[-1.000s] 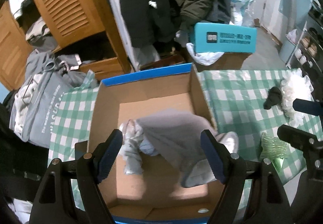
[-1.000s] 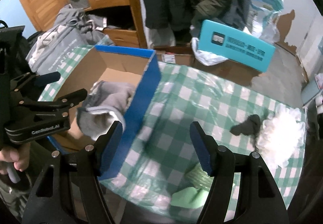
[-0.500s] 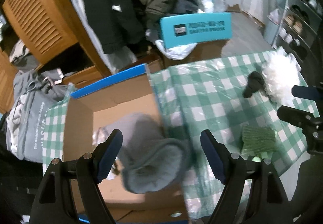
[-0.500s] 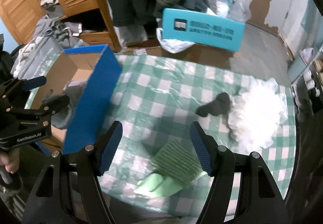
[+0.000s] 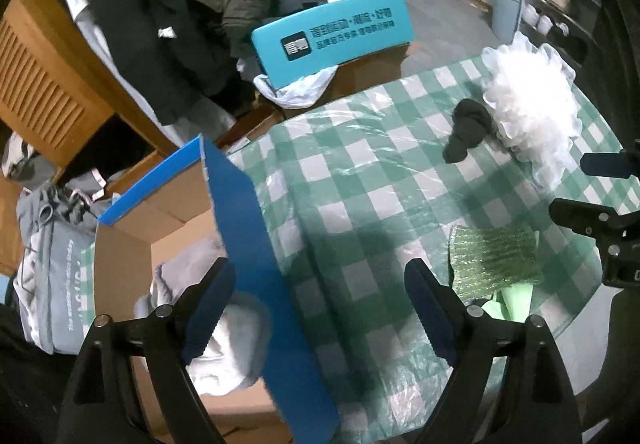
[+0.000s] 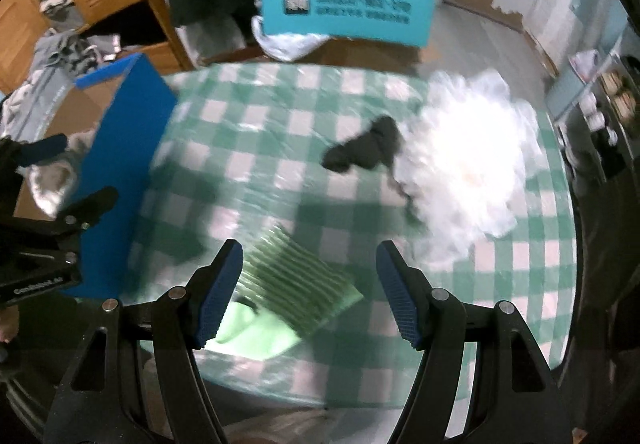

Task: Organize soft objects
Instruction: 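Move both tools back over the table toward the bath puff and black sock, then lower the right tool onto the white mesh bath puff while the left tool approaches the black sock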

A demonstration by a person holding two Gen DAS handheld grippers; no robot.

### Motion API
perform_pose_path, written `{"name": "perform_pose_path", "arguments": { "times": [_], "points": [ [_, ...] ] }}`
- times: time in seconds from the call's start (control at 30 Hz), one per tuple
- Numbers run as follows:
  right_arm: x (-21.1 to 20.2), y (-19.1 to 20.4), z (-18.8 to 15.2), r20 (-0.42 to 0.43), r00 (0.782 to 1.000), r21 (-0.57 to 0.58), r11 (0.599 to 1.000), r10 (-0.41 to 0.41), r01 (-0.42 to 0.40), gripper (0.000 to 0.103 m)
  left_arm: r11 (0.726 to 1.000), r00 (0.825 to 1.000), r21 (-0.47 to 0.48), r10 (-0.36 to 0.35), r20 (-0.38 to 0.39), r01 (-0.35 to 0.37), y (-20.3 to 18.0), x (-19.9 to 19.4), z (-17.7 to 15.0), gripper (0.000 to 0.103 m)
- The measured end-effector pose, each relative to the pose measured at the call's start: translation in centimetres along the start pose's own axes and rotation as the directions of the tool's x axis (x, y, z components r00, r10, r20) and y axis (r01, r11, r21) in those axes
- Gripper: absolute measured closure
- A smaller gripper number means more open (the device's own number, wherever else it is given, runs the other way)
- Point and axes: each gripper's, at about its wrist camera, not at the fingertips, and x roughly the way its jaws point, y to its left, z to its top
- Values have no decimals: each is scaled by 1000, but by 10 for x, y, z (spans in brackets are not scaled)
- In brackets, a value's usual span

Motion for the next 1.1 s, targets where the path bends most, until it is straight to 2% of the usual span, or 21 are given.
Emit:
{"name": "perform_pose_path", "arguments": {
  "times": [0.13, 0.33, 0.6, 0.73, 0.83, 1.1],
  "points": [
    [8, -16, -9, -28, 999, 31, 999, -14, 15, 34, 1000, 1000, 14, 20, 4, -20, -8, -1, 5, 15],
    [17, -29, -18, -54, 998, 47, 999, -22, 25, 34, 999, 1000, 41, -17, 12, 17, -28, -3, 12, 15],
    [34, -41, -31, -110, 993, 56, 997, -38, 44, 34, 992, 998, 117, -47, -33, 50, -66, 19, 9, 15],
    [37, -50, -33, -123, 991, 77, 996, -44, 54, 34, 987, 992, 120, -100, -80, 109, -80, 32, 6, 15],
    [37, -59, -31, -122, 991, 104, 993, -47, 59, 34, 981, 985, 127, -131, -111, 145, -92, 41, 3, 15],
    [23, -87, -15, -52, 996, 168, 983, -68, 76, 34, 982, 984, 107, -141, -104, 153, -109, 58, 21, 15]
  ]
}}
